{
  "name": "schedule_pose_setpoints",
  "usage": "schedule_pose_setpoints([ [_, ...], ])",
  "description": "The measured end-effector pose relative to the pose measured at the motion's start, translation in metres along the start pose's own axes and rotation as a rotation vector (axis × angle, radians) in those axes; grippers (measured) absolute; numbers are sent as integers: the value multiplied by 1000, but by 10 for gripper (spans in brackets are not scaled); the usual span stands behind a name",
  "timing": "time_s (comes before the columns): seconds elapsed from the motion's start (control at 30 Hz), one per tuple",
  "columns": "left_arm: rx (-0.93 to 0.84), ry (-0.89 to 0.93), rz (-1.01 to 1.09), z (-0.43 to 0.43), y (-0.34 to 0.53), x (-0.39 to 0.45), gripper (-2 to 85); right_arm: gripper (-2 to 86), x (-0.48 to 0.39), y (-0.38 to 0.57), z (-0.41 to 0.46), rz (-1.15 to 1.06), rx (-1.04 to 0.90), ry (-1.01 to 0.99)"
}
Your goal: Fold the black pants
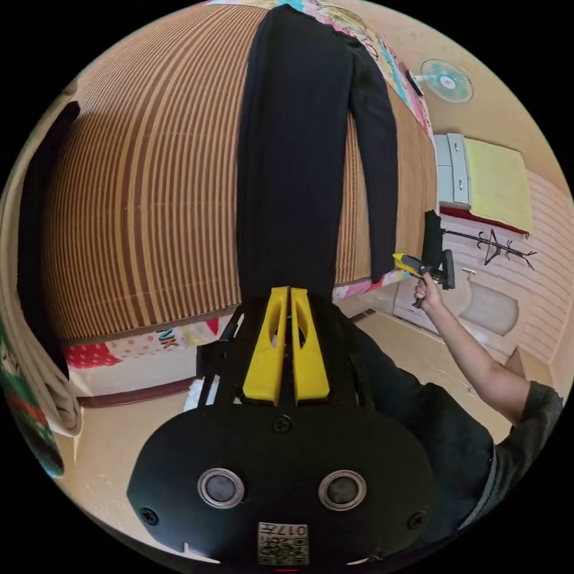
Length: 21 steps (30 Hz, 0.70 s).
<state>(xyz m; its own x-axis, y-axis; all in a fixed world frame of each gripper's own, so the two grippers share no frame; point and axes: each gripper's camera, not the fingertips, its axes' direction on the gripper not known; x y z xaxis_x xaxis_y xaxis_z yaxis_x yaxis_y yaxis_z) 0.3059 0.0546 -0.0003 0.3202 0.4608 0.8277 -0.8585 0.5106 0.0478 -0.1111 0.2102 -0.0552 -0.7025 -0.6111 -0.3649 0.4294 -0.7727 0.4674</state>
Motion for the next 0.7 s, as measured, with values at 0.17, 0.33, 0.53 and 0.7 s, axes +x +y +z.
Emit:
schedule_pose_setpoints([
  [0.17,-11,-2,103,3,-21,55,-4,35,13,49,-44,-52,-6,-252],
  [0.33,-57,2,153,24,-44,128,5,30,-20,110,-138,-218,73,-381],
  [0.53,-47,44,256,51,-72,231,130,29,-95,148,-220,-541,7,-333],
  [0.7,-81,-151,239,84,-86,272,120,34,-133,135,-241,-796,-152,-437],
])
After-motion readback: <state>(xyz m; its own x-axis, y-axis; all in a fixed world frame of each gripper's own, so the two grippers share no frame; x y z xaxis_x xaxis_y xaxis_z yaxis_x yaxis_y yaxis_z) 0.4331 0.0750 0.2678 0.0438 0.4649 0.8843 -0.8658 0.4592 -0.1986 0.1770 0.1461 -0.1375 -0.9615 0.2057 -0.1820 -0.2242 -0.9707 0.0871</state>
